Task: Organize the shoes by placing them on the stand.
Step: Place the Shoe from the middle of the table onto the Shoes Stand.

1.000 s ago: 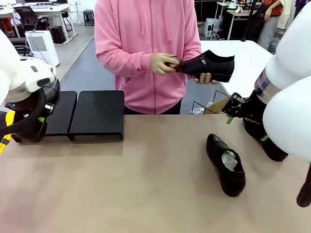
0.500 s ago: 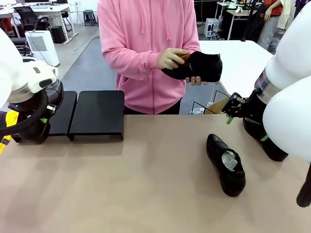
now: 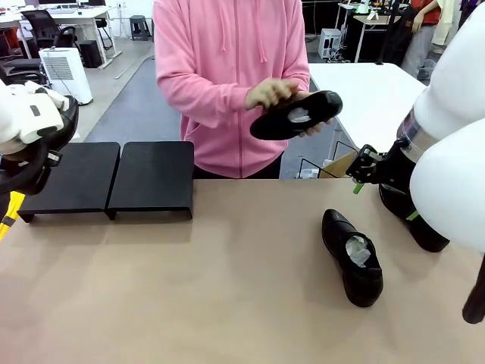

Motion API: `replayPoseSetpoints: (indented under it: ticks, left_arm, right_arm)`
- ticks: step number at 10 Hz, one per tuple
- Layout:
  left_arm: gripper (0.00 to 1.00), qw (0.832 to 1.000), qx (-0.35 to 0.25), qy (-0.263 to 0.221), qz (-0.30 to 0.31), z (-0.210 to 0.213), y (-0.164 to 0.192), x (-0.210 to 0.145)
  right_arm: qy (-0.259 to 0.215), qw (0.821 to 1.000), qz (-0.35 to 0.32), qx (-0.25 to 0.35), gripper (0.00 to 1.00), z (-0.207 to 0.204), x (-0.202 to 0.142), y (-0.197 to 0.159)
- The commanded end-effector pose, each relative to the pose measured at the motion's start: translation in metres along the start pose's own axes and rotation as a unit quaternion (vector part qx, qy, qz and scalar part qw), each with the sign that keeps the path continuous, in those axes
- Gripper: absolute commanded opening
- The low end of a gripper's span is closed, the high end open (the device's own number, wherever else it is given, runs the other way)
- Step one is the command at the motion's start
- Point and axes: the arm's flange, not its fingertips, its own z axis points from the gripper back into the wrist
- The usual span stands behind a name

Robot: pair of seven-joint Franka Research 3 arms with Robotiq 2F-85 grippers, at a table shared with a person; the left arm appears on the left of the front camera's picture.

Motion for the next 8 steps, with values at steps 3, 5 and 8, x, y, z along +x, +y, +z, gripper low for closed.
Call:
replayPoseSetpoints:
  ticks: [3, 5, 8]
  left_arm:
    - [0.00, 1.000, 0.010, 0.014, 0.021, -0.042, -0.003, 0.026]
    - [0.00, 0.999, 0.021, 0.024, 0.044, -0.057, -0.002, 0.024]
    - [0.00, 0.996, 0.016, 0.048, 0.072, -0.067, 0.001, 0.015]
  right_arm:
    - [0.007, 1.000, 0.004, 0.011, 1.00, 0.001, 0.002, 0.004]
    - [0.007, 1.000, 0.004, 0.011, 1.00, 0.001, 0.002, 0.004]
    - [0.007, 1.000, 0.004, 0.011, 1.00, 0.001, 0.002, 0.004]
